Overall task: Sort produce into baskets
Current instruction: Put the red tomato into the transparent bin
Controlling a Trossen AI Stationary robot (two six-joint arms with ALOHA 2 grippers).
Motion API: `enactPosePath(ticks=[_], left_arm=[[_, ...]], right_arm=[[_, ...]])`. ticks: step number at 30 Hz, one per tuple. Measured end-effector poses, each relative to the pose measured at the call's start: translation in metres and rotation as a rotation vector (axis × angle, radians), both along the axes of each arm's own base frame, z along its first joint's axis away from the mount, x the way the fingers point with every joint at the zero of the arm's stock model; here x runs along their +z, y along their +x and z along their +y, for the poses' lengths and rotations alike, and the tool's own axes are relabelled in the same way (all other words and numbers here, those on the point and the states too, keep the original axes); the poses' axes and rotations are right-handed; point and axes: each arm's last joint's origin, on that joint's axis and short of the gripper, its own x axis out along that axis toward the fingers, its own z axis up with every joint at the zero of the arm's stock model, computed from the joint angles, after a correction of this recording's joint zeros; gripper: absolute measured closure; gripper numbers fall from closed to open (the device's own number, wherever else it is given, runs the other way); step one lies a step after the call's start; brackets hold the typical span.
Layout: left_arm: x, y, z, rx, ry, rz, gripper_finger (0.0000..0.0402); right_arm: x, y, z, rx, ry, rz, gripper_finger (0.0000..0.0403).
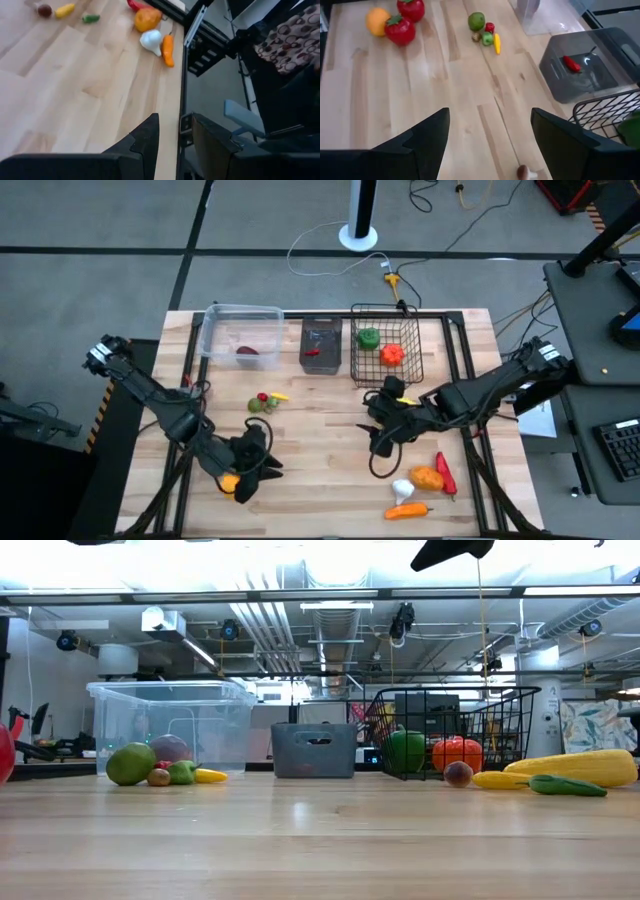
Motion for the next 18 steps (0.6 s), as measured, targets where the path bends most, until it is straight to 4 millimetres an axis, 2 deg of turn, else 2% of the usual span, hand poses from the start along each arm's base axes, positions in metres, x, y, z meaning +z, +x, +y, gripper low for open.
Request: enactPosePath(ticks=[6,11,18], left_arm=[[-0.015,0.007,-0.018,-0.025,-0.004,0.138,0.0301],[-0.027,0.011,-0.029,-0.007,0.059,0.426,0.0301],[-0.032,0.018,-0.039,0.090,0.268,0.791,0.0301]], right_arm=[[-0.003,-0.004,0.008,0.018,0.008,0.006,0.0135],[-0.004,-0.003,0.010,0.024,0.016,-0.010,0.0138],[-0.009,-0.003,0.010,0.024,0.012,-0.004,0.0133]])
